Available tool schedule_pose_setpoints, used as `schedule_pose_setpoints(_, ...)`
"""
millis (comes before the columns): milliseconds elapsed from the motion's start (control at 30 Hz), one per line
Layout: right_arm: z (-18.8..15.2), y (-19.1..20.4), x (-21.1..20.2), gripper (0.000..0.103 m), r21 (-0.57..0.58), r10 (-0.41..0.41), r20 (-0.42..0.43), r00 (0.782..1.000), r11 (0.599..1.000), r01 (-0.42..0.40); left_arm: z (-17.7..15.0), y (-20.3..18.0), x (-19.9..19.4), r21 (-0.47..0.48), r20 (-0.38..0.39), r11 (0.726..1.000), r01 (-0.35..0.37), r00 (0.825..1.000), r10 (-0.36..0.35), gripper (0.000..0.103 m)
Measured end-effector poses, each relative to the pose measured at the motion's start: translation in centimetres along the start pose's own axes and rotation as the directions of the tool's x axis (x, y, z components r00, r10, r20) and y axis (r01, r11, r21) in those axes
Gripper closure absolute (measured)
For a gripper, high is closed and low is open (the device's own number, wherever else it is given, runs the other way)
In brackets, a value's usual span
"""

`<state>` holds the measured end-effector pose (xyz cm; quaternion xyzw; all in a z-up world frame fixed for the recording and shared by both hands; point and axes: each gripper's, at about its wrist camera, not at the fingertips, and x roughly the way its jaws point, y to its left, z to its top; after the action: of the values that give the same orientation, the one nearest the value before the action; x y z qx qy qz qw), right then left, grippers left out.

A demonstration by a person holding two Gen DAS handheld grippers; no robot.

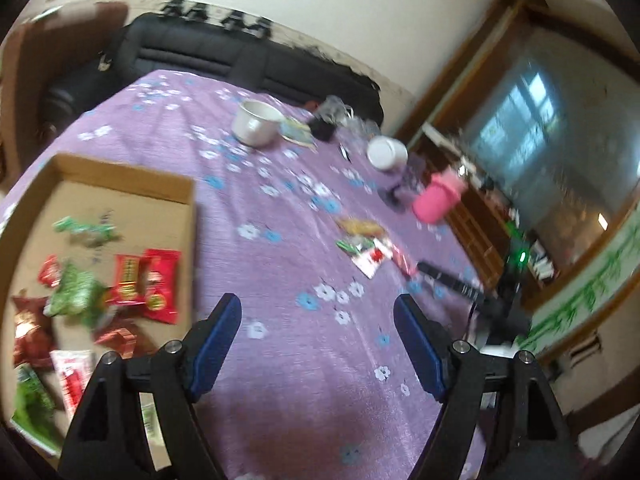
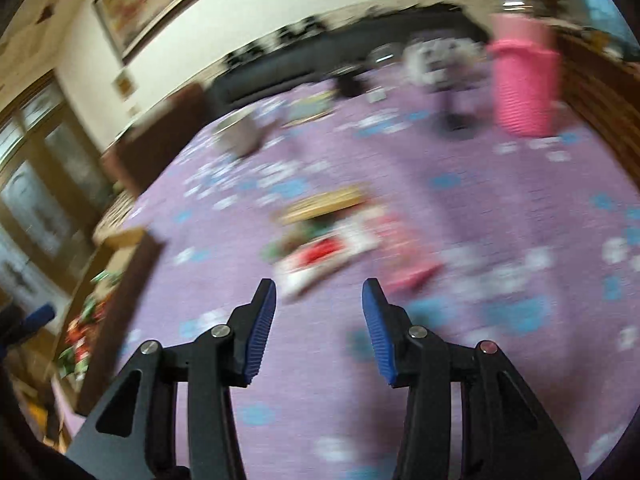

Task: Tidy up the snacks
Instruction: 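Grasp the white-red sachet with the left tool while the right tool grasps the pink packet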

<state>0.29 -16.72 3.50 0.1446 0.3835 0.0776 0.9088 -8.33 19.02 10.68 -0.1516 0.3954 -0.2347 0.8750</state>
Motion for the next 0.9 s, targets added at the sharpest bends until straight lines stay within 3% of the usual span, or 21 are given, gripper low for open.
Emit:
schedule_pose_setpoints(133,2.1,-2.1,1.8,0.057,0.006,-0.03,-0.007,1.0,1.0,0.03,0.3,-1.8,3.8,0.009,-0.057,1.0,0.002,0.998,-0.001,0.024)
schedule_pose_setpoints(300,2.8,-0.7,5.5,0.057,-0.087,-0.017,-0.077,0.997,0.996,0.01,-0.4,-4.5,7.8,0.058,-0.123,0.998,0.008,0.992,-0.001,0.024)
schedule_pose_setpoints(333,2.4,-0.4,6.0,0.059,-0.105,-0.028,-0.093,0.995,0.994,0.018,-0.5,-5.3,8.7,0.091,-0.13,0.996,0.001,0.991,0.011,0.025)
schedule_pose_setpoints(367,2.4,-0.2,6.4,0.073,-0.116,-0.031,-0.112,0.993,0.993,0.018,-0.6,-6.1,9.6,0.127,-0.138,0.992,-0.004,0.99,0.022,0.025)
schedule_pose_setpoints(533,2.2,-0.9,5.8,0.075,-0.109,-0.027,-0.135,0.99,0.994,0.013,-1.0,-9.2,13.9,0.232,-0.175,0.973,0.016,0.984,0.025,0.026)
schedule_pose_setpoints(600,2.4,-1.5,5.3,0.075,-0.076,-0.01,-0.129,0.992,0.997,0.001,-0.8,-10.5,15.7,0.281,-0.184,0.959,0.026,0.982,0.028,0.028)
schedule_pose_setpoints(700,2.5,-2.4,4.8,0.075,-0.034,0.011,-0.127,0.992,0.999,-0.015,-0.2,-12.2,18.3,0.396,-0.165,0.918,-0.027,0.981,0.1,0.028)
schedule_pose_setpoints(833,2.6,-3.6,4.9,0.075,0.025,0.049,-0.139,0.989,0.999,-0.046,0.9,-11.8,21.8,0.449,-0.178,0.889,-0.088,0.966,0.186,0.028)
schedule_pose_setpoints(900,2.7,-3.9,4.9,0.075,0.04,0.059,-0.136,0.989,0.998,-0.054,0.8,-11.7,23.0,0.488,-0.168,0.862,-0.138,0.954,0.248,0.029)
